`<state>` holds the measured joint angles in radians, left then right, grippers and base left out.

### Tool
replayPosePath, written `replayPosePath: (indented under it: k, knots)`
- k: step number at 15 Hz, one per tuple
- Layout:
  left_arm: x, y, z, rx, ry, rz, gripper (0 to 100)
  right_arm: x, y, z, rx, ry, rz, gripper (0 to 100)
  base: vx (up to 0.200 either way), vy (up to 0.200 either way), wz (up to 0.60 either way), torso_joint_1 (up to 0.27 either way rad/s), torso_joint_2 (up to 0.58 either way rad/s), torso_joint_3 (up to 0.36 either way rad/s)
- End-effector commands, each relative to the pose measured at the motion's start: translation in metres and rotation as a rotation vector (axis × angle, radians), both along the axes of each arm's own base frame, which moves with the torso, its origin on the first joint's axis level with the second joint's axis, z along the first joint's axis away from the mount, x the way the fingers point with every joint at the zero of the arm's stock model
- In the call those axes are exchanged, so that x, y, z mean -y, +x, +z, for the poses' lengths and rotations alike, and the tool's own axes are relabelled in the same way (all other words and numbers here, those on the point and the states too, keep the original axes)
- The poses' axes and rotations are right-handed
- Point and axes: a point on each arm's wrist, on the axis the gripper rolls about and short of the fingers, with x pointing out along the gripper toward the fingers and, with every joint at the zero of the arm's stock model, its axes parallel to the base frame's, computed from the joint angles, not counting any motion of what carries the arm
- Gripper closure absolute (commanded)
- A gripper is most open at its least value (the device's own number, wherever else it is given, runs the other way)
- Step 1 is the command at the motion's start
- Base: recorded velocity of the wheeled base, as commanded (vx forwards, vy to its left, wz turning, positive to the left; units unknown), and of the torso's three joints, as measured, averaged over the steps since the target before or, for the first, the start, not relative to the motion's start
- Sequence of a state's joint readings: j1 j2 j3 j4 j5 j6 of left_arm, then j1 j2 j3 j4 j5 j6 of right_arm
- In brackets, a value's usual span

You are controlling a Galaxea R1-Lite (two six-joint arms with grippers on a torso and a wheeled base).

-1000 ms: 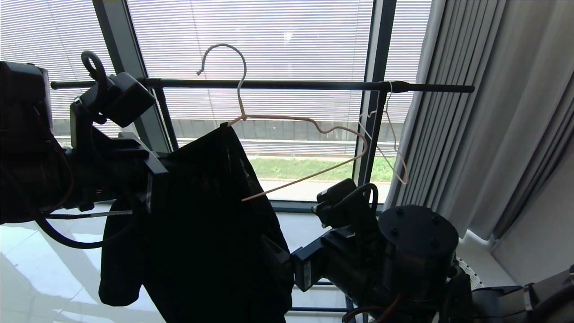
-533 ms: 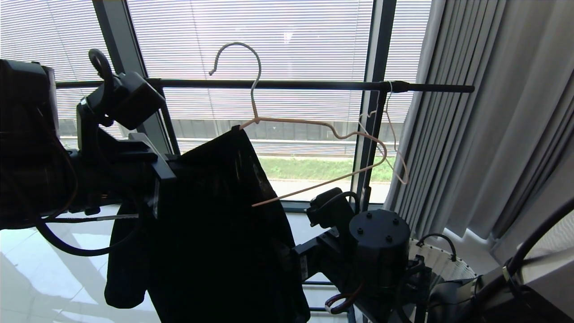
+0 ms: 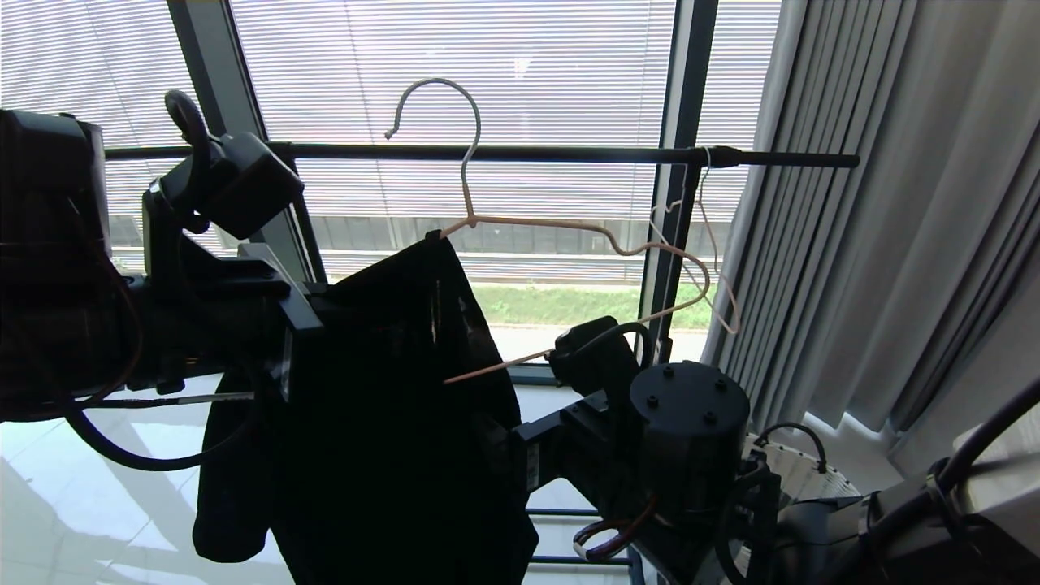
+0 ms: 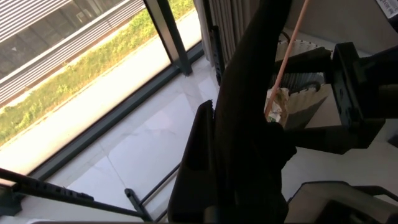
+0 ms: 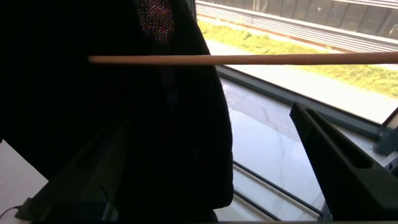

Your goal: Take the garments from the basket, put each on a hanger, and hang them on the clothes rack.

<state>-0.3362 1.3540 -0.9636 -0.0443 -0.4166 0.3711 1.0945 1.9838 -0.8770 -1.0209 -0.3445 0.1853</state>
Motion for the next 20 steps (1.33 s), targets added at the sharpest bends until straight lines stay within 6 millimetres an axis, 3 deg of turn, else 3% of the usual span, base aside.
replayPosePath:
  k: [1,4,8,15,20]
  knots:
    - [0.000,-0.001,0.001,0.003,0.000,-0.001,100,0.000,0.000,0.001,0.002,0.004,0.000,0,0.000,0.000,0.00,0.000,0.00,0.000]
    - [-0.002,0.006,-0.001,-0.006,0.007,0.044,100,0.001,-0.010,0.003,0.005,-0.001,0.022,0,0.000,0.000,0.00,0.000,0.00,0.000]
    - [-0.003,0.004,0.000,0.007,0.002,0.048,100,0.000,-0.037,-0.001,-0.003,-0.029,0.101,0,0.000,0.000,0.00,0.000,0.00,0.000]
    - [-0.003,0.005,-0.002,0.000,0.005,0.048,100,0.005,-0.037,0.012,0.008,0.008,0.094,0,0.000,0.000,0.00,0.000,0.00,0.000]
    - [-0.003,-0.001,-0.004,0.003,0.010,0.039,100,0.018,-0.009,0.010,0.002,0.008,0.006,0,0.000,0.000,0.00,0.000,0.00,0.000]
